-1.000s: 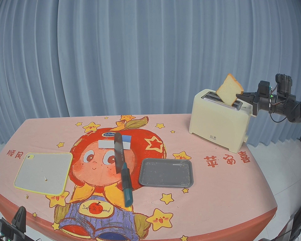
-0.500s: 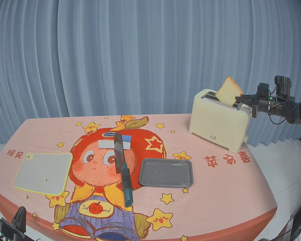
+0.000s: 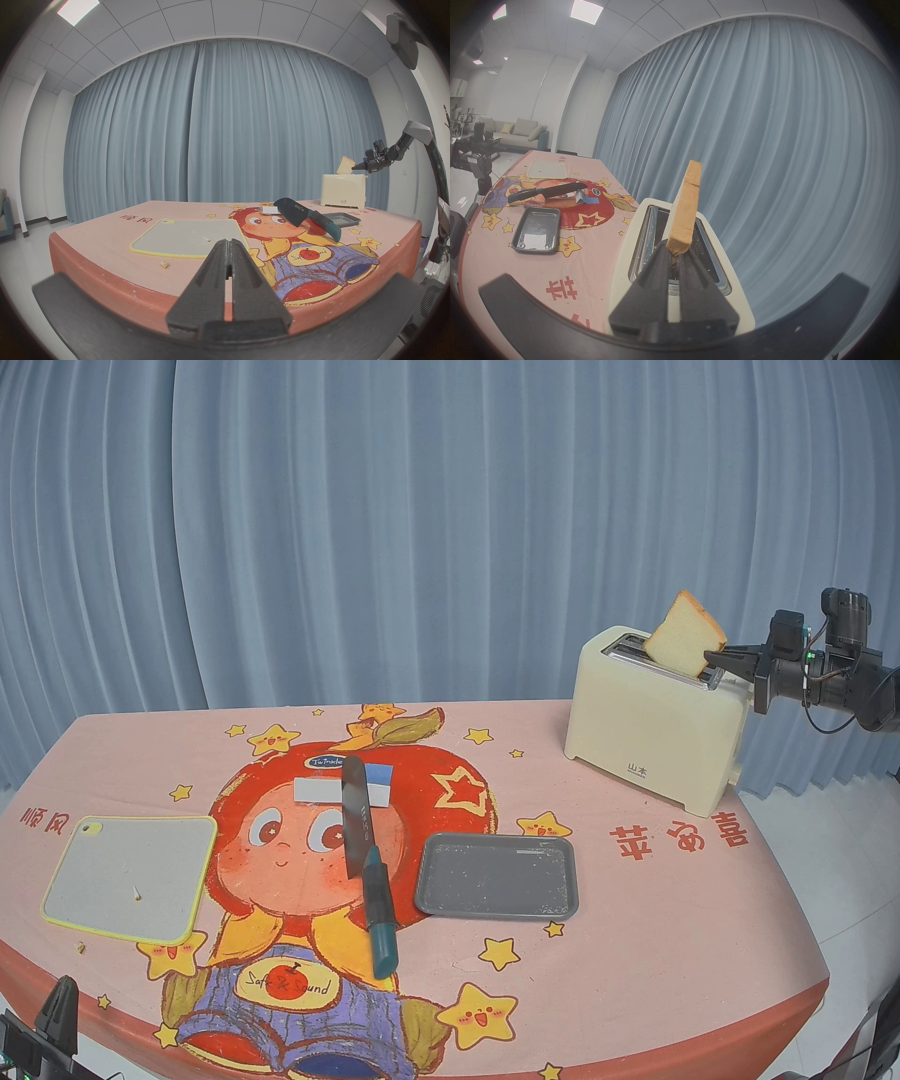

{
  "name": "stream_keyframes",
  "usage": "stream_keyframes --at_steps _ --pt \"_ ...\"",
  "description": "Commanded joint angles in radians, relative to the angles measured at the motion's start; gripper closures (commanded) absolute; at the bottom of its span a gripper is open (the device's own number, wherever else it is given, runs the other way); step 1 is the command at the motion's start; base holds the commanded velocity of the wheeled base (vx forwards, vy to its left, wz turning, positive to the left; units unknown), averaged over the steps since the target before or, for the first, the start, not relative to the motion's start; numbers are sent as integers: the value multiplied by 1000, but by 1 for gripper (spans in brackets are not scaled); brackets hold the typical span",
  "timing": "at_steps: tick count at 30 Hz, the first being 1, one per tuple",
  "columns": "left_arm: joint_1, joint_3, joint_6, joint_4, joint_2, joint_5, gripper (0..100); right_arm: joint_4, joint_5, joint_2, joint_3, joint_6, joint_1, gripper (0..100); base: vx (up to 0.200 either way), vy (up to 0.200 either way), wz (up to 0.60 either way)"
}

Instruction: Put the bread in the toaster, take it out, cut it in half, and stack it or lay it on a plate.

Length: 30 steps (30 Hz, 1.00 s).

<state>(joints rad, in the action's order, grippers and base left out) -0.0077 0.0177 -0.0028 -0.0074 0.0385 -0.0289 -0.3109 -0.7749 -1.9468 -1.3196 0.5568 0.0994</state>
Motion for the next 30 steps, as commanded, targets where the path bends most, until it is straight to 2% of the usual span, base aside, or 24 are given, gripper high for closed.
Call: stream_keyframes --at_steps 1,9,10,23,26,30 --pt "0 -18 0 0 0 0 100 -1 0 2 0 2 -3 100 0 0 0" --pt "0 -18 0 0 1 0 100 -1 0 2 5 11 -1 100 0 0 0" --pt "0 -18 0 0 0 0 100 -1 0 2 6 11 -1 0 0 0 0" --pt "0 -18 0 0 1 0 100 -1 5 16 17 2 -1 0 0 0 0" --pt "-2 -18 0 0 1 0 100 -1 11 46 13 -14 -4 0 0 0 0" --pt "0 -18 0 0 1 0 100 -2 31 109 19 -77 -6 0 0 0 0"
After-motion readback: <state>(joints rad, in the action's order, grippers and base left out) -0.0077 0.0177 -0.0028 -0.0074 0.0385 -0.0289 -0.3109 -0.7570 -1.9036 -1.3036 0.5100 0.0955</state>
